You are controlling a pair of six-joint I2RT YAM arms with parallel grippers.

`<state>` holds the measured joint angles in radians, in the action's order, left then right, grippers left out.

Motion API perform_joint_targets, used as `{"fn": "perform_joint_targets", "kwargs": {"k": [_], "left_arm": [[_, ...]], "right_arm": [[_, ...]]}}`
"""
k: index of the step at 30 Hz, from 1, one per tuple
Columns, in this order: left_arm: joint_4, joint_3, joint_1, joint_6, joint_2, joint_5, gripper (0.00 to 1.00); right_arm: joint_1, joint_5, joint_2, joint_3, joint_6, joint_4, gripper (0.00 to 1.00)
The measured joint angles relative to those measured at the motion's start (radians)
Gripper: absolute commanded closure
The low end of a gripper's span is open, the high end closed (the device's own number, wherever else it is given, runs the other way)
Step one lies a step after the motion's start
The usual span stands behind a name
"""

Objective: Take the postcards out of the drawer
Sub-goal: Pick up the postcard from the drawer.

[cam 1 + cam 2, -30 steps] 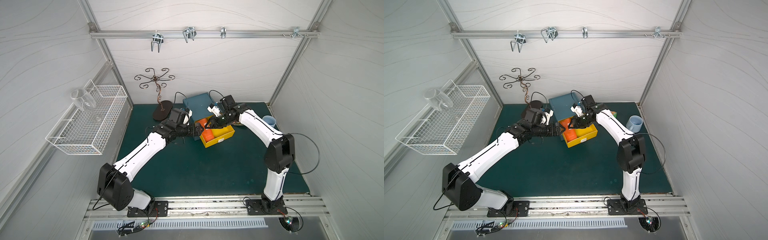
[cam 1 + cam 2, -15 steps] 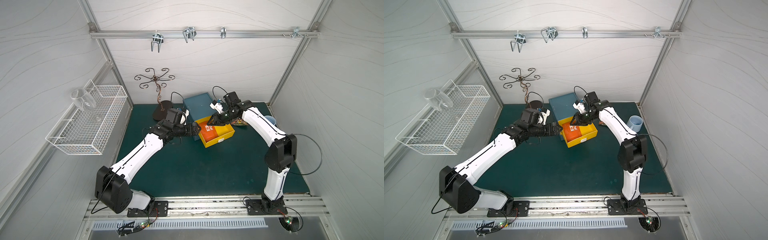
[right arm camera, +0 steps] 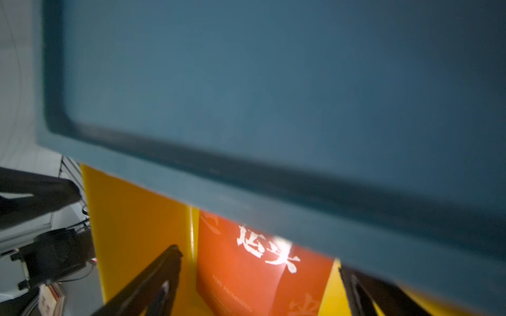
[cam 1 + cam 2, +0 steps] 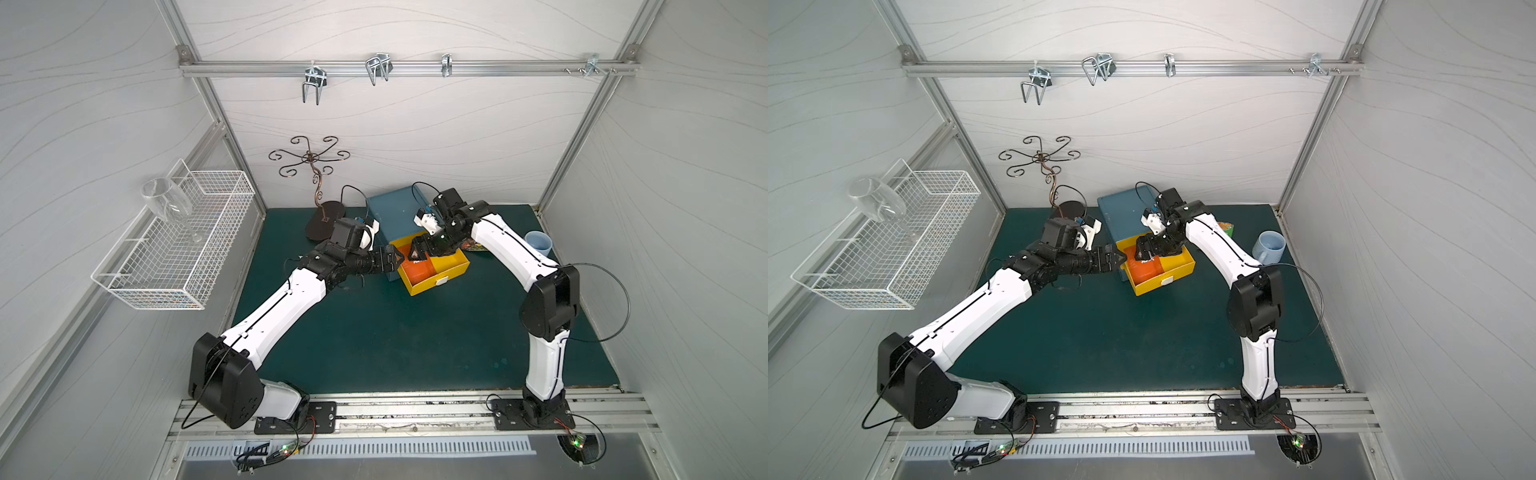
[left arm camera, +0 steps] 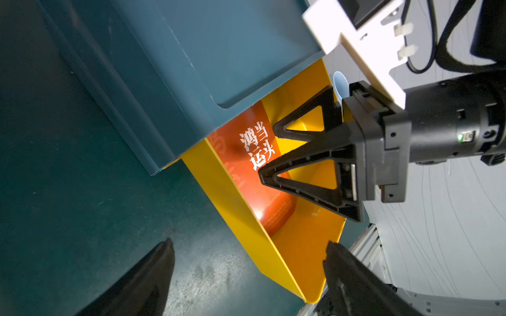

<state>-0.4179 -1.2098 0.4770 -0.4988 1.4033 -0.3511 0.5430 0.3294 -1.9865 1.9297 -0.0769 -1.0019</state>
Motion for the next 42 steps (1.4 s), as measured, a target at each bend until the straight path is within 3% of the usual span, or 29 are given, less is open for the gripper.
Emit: {"fn": "perform_joint_targets", "kwargs": {"k": [22,42], "left_arm": [[0.013,0.001,0.039,-0.011,0.068,-0.029,0.11],[0.026,0.001,0.043,-0.012,0.075,-0.031,0.11]], "right_arm": [[0.018,0.183,-0.002,-0.032,-0.024,0.08,0.05],[0.031,0.135,-0.013,-0.058,-0.021,0.108,0.53]]}}
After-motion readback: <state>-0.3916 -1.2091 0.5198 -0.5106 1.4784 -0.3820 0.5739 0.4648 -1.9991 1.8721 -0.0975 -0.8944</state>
